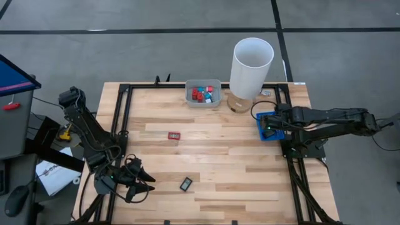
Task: Pick & Place Office items
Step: Put the blue digital clock into the blue basket, then put the red digital clock into the blue basket
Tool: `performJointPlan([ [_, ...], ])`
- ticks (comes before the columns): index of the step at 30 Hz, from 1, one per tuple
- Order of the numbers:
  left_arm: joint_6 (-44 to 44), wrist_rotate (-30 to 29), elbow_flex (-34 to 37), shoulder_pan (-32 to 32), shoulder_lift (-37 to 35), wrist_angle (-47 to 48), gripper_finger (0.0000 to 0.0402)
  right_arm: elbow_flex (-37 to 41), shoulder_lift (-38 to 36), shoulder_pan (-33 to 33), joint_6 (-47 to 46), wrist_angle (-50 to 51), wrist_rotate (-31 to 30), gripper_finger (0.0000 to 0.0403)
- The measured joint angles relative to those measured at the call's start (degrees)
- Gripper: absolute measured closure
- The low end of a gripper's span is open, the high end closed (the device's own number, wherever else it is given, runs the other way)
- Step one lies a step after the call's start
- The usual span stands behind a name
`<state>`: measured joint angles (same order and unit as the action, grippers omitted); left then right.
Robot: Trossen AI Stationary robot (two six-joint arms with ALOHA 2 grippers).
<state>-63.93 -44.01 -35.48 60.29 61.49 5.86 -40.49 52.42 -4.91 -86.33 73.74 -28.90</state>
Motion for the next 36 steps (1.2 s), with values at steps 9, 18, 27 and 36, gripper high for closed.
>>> performJointPlan([
  [9,0.18,0.02,0.0,0.0,0.01,0.05,0.0215,0.0,0.0,0.0,3.57,-2.66,-1.4,0.0322],
  [18,0.22,0.04,0.0,0.0,0.02,0.08,0.0215,-0.02,0.0,0.0,4.47,-2.19,-1.53,0.0312],
  [27,0.42,-0.12,0.0,0.0,0.0,0.09,0.0215,-0.04,-0.01,1.13,5.32,-4.36,-0.99,0.0237],
  [36,0.46,-0.5,0.0,0.0,0.02,5.45,0.0215,-4.21,-0.32,13.85,6.08,-19.69,-1.2,0.0203],
])
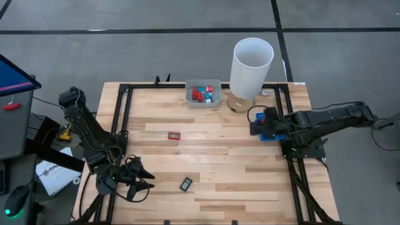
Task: Pick & Place Office items
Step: Put the red digital clock into the blue basket
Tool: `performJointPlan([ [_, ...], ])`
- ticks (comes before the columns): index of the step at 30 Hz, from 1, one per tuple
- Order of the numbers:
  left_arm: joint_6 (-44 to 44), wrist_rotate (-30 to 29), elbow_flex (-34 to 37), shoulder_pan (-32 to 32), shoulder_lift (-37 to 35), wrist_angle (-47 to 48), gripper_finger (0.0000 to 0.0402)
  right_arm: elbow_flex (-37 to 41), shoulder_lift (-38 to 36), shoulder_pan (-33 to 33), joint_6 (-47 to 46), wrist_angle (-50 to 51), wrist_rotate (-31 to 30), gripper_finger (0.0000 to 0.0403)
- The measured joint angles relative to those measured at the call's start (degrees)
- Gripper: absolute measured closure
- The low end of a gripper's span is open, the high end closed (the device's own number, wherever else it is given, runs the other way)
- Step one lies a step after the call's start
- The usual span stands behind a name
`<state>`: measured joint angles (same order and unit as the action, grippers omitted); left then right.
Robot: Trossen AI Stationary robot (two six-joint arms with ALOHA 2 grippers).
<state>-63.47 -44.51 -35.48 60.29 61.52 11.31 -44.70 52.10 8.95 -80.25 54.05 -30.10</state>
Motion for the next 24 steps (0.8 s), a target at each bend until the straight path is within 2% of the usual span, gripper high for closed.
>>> performJointPlan([
  [3,1.45,0.22,0.02,-1.8,0.0,2.56,0.021,-0.18,0.73,5.94,2.72,-10.33,-0.72,0.0206],
  [6,6.63,3.48,0.02,-7.39,0.0,3.5,0.0194,-0.21,2.59,11.19,5.38,-19.33,-2.96,0.0213],
  [9,15.69,14.04,0.02,-16.98,0.13,3.28,0.0165,-0.21,5.35,15.67,5.68,-25.89,-8.09,0.0221],
  [12,26.79,22.7,0.02,-29.17,0.24,3.85,0.0138,-0.21,8.49,18.66,5.42,-30.73,-13.14,0.0229],
  [17,43.1,35.02,0.02,-48.24,0.24,6.35,0.012,-0.21,13.01,20.41,5.3,-36.76,-15.03,0.0236],
  [20,51.57,42.16,0.02,-55.75,0.24,7.99,0.0126,-0.21,14.89,20.72,5.31,-40.21,-16.0,0.0237],
  [24,62.4,48.06,0.02,-60.91,0.22,9.79,0.0131,-0.21,16.16,21.16,6.78,-44.65,-19.55,0.0236],
])
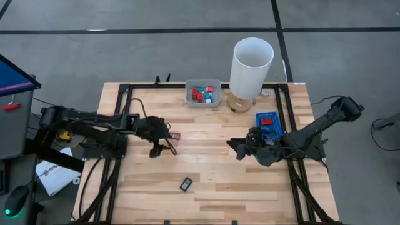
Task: Pick & Place Office items
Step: Put the red digital clock into the blue basket
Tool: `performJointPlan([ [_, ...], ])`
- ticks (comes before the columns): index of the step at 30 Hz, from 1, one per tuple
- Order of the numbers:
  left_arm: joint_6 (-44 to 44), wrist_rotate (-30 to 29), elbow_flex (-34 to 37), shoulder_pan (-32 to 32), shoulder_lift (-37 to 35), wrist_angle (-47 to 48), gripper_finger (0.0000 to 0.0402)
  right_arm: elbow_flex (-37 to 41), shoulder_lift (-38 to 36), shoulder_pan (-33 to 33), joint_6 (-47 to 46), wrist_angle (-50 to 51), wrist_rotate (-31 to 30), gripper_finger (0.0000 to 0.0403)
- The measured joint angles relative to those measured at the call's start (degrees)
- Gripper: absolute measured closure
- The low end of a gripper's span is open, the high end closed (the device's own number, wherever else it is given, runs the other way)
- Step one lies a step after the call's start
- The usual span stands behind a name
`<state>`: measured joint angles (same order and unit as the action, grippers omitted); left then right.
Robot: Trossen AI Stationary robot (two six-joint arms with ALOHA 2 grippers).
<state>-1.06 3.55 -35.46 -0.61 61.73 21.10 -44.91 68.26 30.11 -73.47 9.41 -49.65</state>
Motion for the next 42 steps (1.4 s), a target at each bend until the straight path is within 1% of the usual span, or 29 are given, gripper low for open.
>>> performJointPlan([
  [2,3.11,0.38,0.0,-1.74,0.64,0.31,0.0128,0.0,0.36,0.0,1.09,-1.86,-1.43,0.0236],
  [6,6.19,0.4,0.0,-4.54,3.79,0.91,0.0115,0.0,0.36,-0.19,2.0,-3.3,-2.83,0.0236],
  [12,11.43,0.14,-0.93,-6.66,12.85,-0.81,0.0103,0.02,0.36,-0.22,3.47,-5.85,-4.46,0.0235],
  [14,13.0,-0.86,-1.68,-7.36,15.87,-1.85,0.0103,0.02,0.36,-0.22,3.65,-6.69,-4.56,0.0235],
  [17,15.68,-4.16,-2.67,-7.94,19.43,-3.95,0.0106,0.04,0.36,-0.22,4.95,-8.35,-4.59,0.0234],
  [18,16.23,-5.5,-2.85,-7.98,19.99,-4.31,0.0107,0.04,0.36,-0.22,4.97,-8.67,-4.61,0.0234],
  [20,17.27,-6.14,-3.36,-8.31,21.13,-6.2,0.0107,0.04,0.36,-0.07,5.09,-8.94,-4.59,0.0235],
  [25,17.24,-3.59,-3.39,-9.5,22.87,-5.65,0.0108,0.07,0.36,0.31,5.05,-9.42,-4.65,0.0235],
  [31,17.17,-3.54,-3.29,-9.54,25.44,-6.2,0.0108,0.07,0.36,0.31,5.54,-10.16,-4.87,0.0235],
  [34,17.07,-4.51,-3.18,-10.01,26.71,-5.81,0.0108,0.07,0.36,0.31,5.88,-10.66,-4.9,0.0235],
  [37,15.72,-3.94,-3.41,-11.17,27.81,-5.7,0.0108,0.07,0.36,0.31,6.03,-10.89,-4.9,0.0235],
  [40,15.29,-3.01,-3.4,-12.05,28.49,-5.85,0.0119,0.07,0.36,0.31,6.45,-11.38,-4.92,0.0235],
  [42,15.12,-2.07,-3.37,-12.69,28.5,-5.9,0.0135,0.07,0.36,0.31,6.59,-11.59,-4.94,0.0235],
])
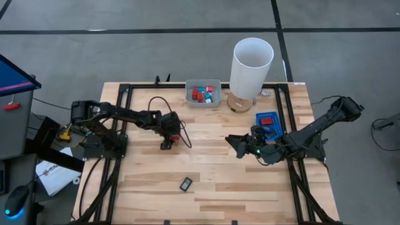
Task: Pick & Place Office items
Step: Put the red digital clock into the blue basket
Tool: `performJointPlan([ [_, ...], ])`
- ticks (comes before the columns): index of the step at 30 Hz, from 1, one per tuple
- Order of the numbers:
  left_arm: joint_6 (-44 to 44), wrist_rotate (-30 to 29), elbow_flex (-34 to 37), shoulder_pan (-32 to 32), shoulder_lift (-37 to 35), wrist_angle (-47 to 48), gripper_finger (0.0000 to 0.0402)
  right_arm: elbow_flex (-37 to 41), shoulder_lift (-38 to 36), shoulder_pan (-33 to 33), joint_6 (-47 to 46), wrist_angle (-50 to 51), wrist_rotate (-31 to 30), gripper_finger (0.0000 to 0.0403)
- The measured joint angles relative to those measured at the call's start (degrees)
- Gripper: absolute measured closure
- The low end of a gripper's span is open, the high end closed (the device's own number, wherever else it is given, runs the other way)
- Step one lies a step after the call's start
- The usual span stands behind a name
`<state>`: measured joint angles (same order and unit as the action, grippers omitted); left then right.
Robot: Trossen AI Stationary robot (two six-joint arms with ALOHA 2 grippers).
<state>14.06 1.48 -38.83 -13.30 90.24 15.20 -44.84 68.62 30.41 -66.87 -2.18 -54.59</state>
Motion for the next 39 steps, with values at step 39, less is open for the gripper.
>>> performJointPlan([
  [39,-55.26,32.38,-9.5,14.21,-13.55,-39.52,0.0255,-13.56,0.11,-1.37,70.38,-5.24,30.77,0.0235],
])
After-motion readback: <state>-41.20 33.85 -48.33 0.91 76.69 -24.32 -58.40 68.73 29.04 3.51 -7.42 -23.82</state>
